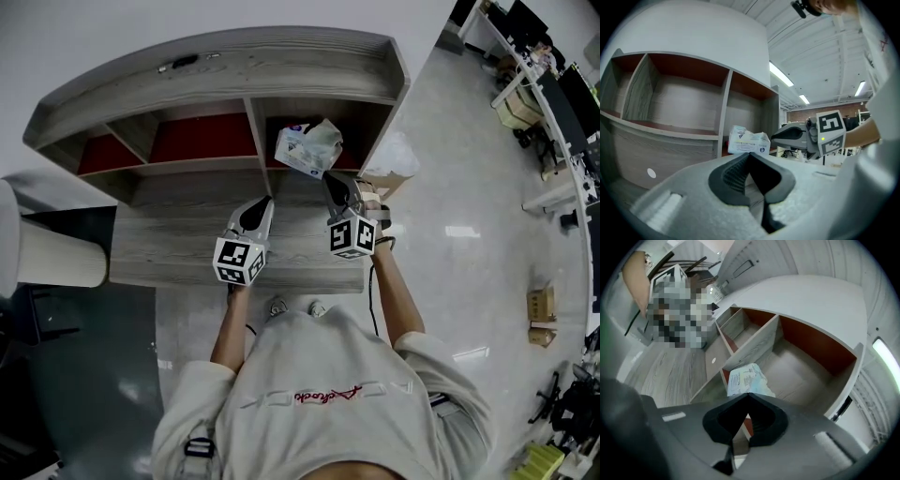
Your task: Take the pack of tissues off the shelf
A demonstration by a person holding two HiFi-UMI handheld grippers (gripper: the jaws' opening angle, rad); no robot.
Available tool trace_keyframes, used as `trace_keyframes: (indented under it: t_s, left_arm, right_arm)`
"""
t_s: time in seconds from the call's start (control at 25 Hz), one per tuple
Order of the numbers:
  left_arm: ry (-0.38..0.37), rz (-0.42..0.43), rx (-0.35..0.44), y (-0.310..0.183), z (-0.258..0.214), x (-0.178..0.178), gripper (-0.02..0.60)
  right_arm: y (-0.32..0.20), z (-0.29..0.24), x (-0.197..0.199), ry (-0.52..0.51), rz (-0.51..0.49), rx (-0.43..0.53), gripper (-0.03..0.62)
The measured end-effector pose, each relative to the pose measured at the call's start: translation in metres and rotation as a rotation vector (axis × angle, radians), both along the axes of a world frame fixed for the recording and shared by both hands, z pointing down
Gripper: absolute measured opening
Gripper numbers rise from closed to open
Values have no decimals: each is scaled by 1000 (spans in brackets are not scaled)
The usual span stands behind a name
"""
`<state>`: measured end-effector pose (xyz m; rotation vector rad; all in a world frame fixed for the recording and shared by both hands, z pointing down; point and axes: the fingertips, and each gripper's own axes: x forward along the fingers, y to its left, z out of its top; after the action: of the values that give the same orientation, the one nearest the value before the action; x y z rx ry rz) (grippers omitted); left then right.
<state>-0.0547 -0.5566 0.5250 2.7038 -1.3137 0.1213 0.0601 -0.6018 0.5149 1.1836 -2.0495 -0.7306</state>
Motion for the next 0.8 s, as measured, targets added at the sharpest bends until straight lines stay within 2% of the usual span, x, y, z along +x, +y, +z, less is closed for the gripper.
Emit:
trace_keyframes:
  t_s: [0.12, 0.28, 0.4, 0.56, 0.8]
  left_arm:
    - [7, 6, -1, -2, 0, -3, 0]
    - [10, 1, -8, -3, 4, -10, 0]
    - [10, -3, -11, -4, 6, -14, 0]
    - [9, -5, -14, -4, 6, -16, 0]
    - [4, -12, -18, -2, 8, -18, 0]
  right_arm:
    - [-3, 4, -7, 35, -12, -7, 17]
    - [-10, 6, -11, 48, -7, -26, 126]
    - [-18, 3, -13, 70, -4, -9, 124]
    - [-27, 9, -16, 69, 1, -62, 135]
    - [-30, 23, -16, 103, 5, -91, 86]
